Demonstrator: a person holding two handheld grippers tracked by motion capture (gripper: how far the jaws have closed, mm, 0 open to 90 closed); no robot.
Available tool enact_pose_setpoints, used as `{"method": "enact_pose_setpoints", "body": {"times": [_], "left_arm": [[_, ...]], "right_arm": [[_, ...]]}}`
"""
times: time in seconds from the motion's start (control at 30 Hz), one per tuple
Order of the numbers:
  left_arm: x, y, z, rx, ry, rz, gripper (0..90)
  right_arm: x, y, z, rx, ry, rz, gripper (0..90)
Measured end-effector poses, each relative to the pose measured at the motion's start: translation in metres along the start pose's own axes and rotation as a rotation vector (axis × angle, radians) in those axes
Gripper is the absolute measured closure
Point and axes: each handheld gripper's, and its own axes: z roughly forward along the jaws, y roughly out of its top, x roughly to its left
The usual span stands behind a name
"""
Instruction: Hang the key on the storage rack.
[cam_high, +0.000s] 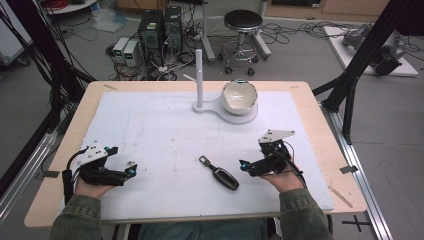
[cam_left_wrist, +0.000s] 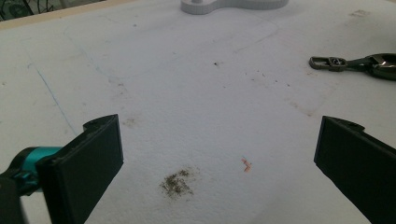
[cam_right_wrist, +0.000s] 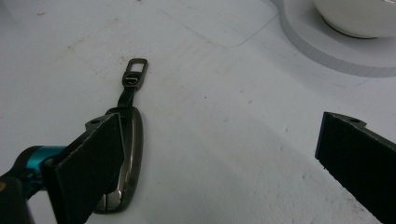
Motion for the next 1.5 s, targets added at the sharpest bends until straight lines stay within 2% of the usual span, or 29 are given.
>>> {"method": "enact_pose_setpoints", "body": {"times": [0.27,0.53,1.2,1.4,1.5], "left_arm": [[0.0,0.0,0.0,0.002,0.0,0.0,1.7],[0.0,0.0,0.0,0.006,0.003,-0.003,1.7],[0.0,0.0,0.0,0.001,-0.009,-0.001,1.7],[0.0,0.0,0.0,0.002,-0.008,-0.003,1.7],[0.0,0.0,0.0,0.002,-0.009,-0.003,1.7]], "right_arm": [[0.012,0.015,0.017,0.029,0.036,-0.025,0.5],[0.019,0.022,0.031,0.093,0.051,-0.031,0.5],[0.039,0.047,0.057,0.16,0.099,-0.082,0.5],[0.047,0.054,0.071,0.201,0.112,-0.11,0.5],[0.054,0.057,0.08,0.239,0.123,-0.13,0.5]]}}
